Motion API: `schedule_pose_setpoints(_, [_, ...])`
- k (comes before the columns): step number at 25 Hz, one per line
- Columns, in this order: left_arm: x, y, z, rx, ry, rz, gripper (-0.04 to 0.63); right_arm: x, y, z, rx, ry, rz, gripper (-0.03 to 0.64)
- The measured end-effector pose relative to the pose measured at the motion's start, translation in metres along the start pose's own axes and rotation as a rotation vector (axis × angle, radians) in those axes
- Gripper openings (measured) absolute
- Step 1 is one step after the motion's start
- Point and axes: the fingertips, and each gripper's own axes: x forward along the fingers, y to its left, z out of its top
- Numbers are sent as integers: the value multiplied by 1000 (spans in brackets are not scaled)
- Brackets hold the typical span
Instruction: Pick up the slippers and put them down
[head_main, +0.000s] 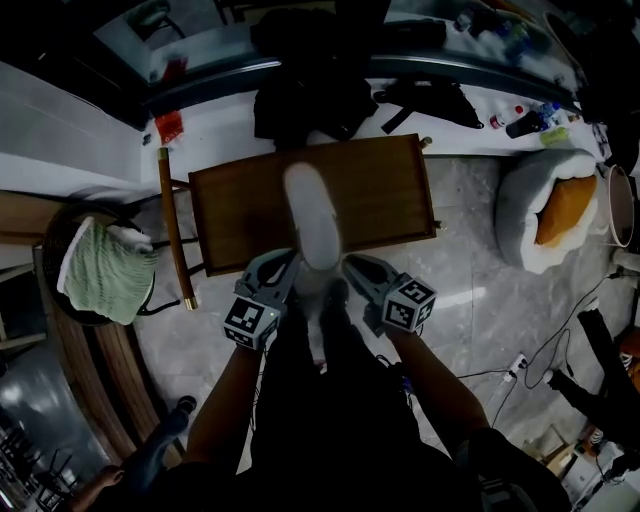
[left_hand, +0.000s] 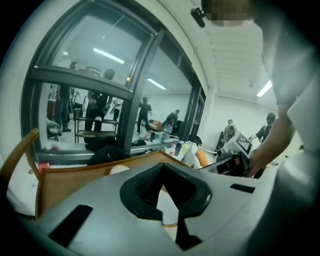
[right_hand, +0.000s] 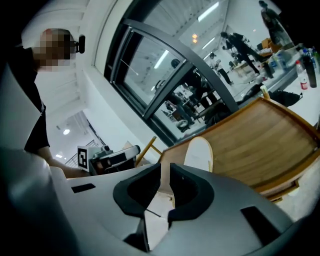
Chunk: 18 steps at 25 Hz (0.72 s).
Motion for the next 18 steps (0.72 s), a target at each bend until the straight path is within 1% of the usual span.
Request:
schedule_pose_setpoints(6, [8,5,-18,-13,10,-4,6,5,-18,-34,58,53,-4,32])
schedule_pose_setpoints(8, [10,5,-23,-20,12,-4,6,6,-22,-45,92,69,-2,38])
schedule_pose_setpoints(9, [11,5,-25,-24,13,-4,6,7,-23,-51,112,75,-3,51])
schedule_pose_setpoints(11, [12,4,-29,-31,15,-4,6,9,-27,-60,147,88,-3,104])
schedule_pose_setpoints(13, [13,2,-34,-34,19,-7,6,11,-31,-70,179,104,-2,109])
schedule_pose_setpoints(18, [14,-1,-44,-37,27,-9,6,17,-42,-89,275,124,-2,144])
